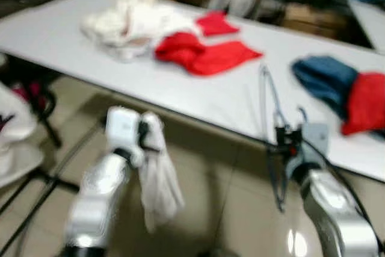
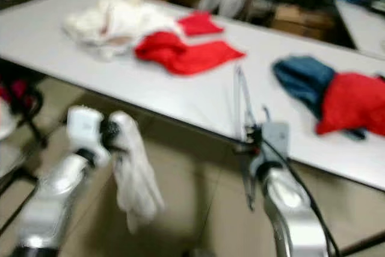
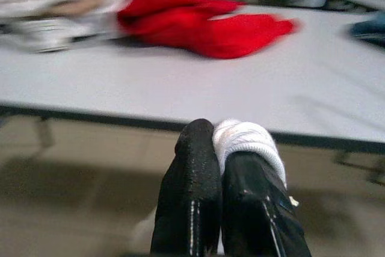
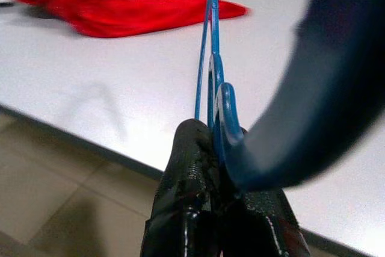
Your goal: Hang hanger
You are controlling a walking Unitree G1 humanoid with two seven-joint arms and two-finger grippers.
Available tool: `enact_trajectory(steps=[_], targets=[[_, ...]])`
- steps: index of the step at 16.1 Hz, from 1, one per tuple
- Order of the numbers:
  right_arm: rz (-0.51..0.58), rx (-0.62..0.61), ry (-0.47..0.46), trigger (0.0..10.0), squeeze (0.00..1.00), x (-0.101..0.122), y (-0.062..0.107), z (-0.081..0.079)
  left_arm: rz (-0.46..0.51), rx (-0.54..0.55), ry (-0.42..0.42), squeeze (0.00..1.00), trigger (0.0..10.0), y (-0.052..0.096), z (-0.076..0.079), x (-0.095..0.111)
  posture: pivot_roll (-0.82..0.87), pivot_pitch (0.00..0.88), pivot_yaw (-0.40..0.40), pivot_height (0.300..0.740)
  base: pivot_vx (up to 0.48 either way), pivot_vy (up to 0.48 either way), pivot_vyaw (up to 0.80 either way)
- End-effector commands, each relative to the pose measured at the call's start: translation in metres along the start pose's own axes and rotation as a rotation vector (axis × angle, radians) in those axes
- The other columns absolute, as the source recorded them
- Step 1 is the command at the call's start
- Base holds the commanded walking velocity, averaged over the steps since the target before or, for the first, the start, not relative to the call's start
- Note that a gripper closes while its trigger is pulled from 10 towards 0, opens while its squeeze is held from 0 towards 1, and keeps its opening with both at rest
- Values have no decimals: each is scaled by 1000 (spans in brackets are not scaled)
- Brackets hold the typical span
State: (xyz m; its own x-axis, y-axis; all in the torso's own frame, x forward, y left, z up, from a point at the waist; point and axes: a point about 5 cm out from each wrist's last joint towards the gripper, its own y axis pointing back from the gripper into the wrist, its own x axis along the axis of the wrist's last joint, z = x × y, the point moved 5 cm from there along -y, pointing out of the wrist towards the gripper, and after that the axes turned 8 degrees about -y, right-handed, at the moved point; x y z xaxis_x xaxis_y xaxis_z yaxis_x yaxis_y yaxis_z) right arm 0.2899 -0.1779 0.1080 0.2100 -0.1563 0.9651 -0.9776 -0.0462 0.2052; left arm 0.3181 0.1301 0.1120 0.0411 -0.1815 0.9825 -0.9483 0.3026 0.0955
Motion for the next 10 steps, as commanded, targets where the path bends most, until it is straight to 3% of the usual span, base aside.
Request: enact_trajectory(steps=[1,5,10], targets=[[20,30,-21,10000,0,4,1,-5,28,-3,-21,0,10000,0,-3,10,-150,0,-42,740,0,0,-781],[5,28,-62,10000,0,1,2,-6,26,-8,-26,0,10000,2,-2,10,-149,0,-43,740,0,0,-789],[5,51,-27,10000,0,0,3,-10,29,-8,-21,0,10000,3,-1,10,-148,0,-42,740,0,0,-800]])
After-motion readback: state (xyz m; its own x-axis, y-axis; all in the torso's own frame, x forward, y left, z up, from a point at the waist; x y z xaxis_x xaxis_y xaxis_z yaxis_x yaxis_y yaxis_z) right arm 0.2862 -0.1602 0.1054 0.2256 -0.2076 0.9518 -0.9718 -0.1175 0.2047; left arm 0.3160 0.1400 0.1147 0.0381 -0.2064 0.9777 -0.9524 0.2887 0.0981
